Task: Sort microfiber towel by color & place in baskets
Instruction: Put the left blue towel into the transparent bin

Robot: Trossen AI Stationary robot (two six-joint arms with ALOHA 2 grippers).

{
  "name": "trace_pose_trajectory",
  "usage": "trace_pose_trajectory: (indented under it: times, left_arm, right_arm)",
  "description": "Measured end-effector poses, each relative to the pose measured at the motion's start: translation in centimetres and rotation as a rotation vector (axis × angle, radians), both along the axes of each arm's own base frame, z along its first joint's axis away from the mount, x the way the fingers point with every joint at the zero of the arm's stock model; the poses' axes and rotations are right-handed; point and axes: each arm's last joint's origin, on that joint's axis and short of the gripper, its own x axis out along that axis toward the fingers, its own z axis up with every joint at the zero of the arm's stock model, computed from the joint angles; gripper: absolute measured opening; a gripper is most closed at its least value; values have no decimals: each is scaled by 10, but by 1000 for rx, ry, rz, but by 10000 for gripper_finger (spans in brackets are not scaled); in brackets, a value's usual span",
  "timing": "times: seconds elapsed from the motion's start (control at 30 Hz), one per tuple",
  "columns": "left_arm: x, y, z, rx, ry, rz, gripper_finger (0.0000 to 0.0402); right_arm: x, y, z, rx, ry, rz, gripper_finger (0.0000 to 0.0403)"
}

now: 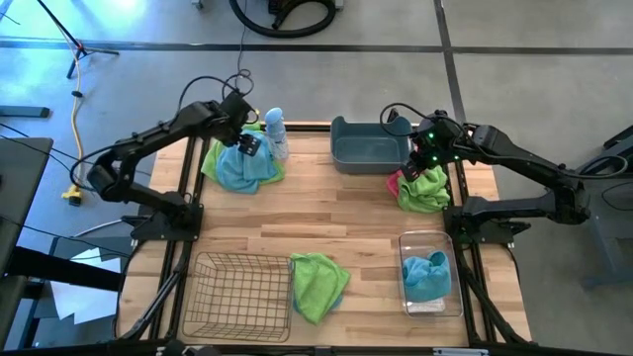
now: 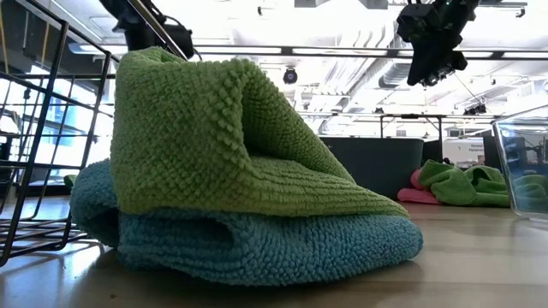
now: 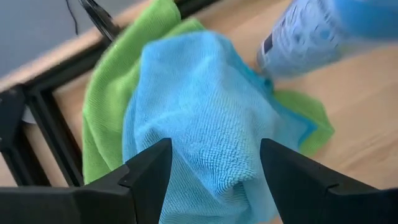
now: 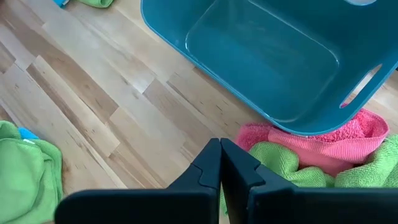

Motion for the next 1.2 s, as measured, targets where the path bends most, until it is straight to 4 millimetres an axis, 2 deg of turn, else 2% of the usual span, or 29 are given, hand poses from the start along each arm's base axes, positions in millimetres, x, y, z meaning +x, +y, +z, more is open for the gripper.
trace_pose_trajectory:
  times: [0.33, 0.53, 0.8, 0.97, 1.07, 1.13, 1.2]
  left_arm:
    - [6, 6, -18, -104, 22, -21, 233]
    - [2, 2, -36, -139, 66, -25, 233]
    - [-1, -1, -58, -132, 50, 0, 232]
    - [-1, -2, -65, -132, 42, 5, 230]
    - [-2, -3, -66, -131, 48, 6, 206]
    - [-2, -3, -66, -128, 49, -1, 168]
    - [-2, -3, -66, -130, 49, -3, 113]
  right_arm:
    - [0, 0, 0, 2, 0, 1, 0]
    - [0, 0, 0, 1, -1, 1, 0]
    - [2, -1, 1, -8, -20, -1, 0]
    - [2, -1, 1, -5, -22, -5, 0]
    - [2, -1, 1, -5, -22, -6, 0]
    - [2, -1, 1, -6, -22, -5, 0]
    - [2, -1, 1, -5, -22, -5, 0]
